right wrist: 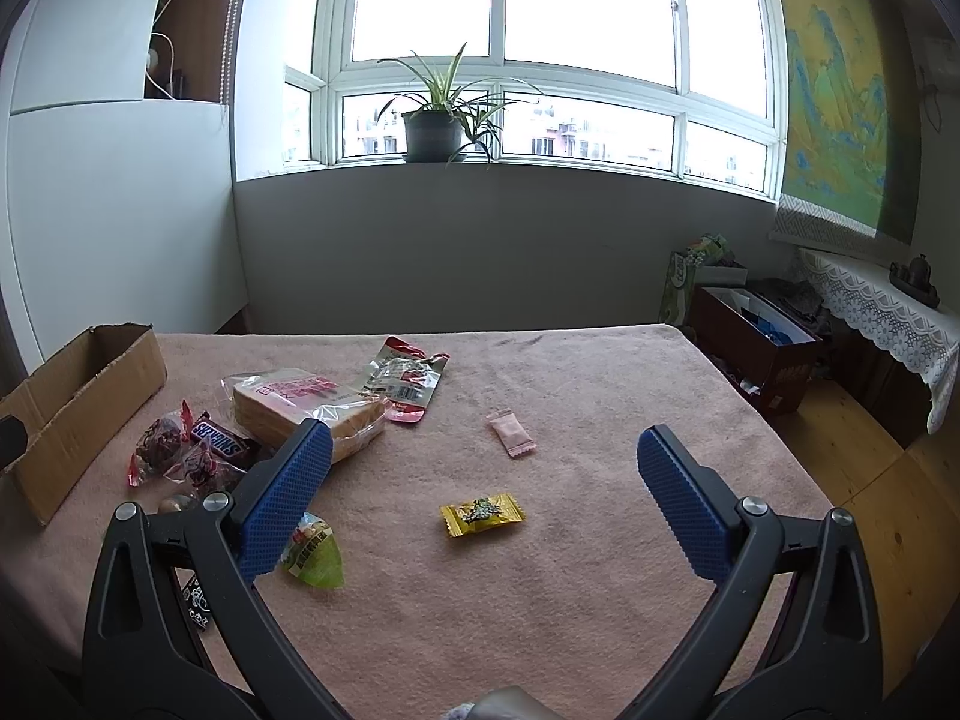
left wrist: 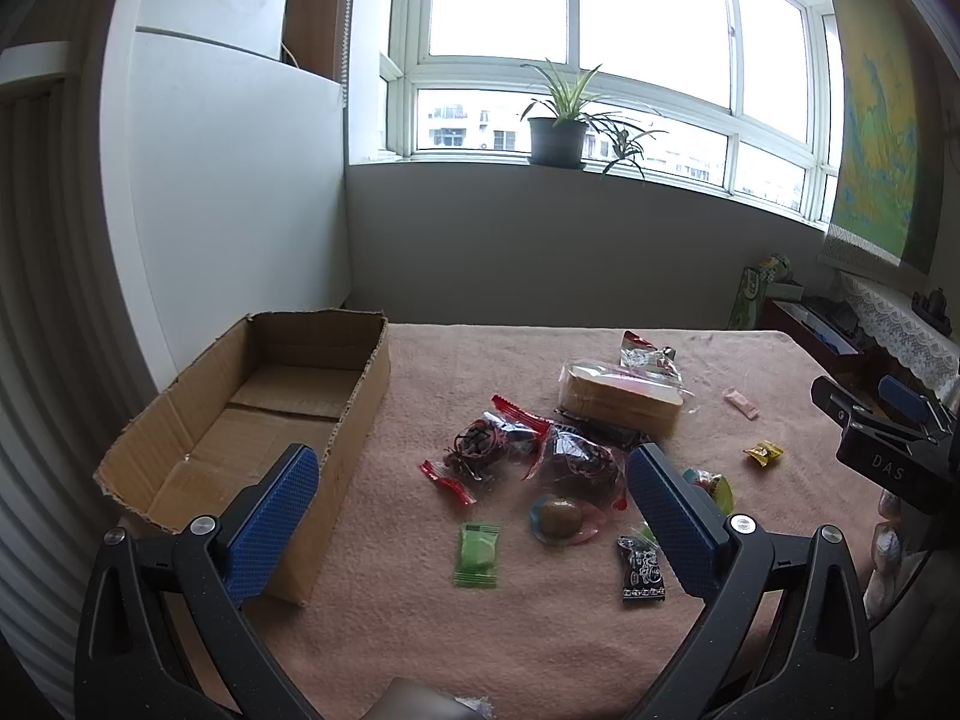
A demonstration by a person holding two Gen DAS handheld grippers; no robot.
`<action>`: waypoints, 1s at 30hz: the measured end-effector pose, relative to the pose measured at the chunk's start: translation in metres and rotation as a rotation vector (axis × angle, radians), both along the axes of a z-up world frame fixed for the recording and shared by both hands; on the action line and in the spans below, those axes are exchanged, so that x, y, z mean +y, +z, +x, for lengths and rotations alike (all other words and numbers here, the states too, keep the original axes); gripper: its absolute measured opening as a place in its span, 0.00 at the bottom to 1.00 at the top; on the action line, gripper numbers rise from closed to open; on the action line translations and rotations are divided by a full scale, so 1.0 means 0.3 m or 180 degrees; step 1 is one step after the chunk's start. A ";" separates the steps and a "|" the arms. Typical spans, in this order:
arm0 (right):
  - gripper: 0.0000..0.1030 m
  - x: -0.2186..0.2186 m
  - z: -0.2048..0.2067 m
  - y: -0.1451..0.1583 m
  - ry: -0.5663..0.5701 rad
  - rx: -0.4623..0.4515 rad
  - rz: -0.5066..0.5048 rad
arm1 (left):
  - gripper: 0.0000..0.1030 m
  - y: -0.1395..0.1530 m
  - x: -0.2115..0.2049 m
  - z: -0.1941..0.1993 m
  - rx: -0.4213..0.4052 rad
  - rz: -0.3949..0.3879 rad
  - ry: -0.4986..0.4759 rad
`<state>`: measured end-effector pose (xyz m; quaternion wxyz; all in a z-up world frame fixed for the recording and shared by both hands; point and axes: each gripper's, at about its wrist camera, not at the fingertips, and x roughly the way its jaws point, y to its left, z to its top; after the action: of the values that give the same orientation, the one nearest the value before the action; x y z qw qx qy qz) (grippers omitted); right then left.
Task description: Organize snacks
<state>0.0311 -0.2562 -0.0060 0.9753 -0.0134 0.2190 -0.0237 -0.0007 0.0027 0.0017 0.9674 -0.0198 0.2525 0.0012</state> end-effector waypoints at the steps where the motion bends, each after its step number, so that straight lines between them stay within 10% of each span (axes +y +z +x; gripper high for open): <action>1: 1.00 0.000 0.000 0.000 -0.0003 0.0000 0.0002 | 0.99 0.001 -0.001 0.000 0.0003 -0.0002 0.0000; 30: 1.00 -0.003 -0.002 -0.003 0.0006 0.0000 0.0010 | 0.99 -0.024 0.002 0.015 0.0078 -0.0020 -0.0028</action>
<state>0.0304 -0.2571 -0.0067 0.9754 -0.0120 0.2190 -0.0224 0.0039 0.0034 -0.0056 0.9641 -0.0217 0.2645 -0.0036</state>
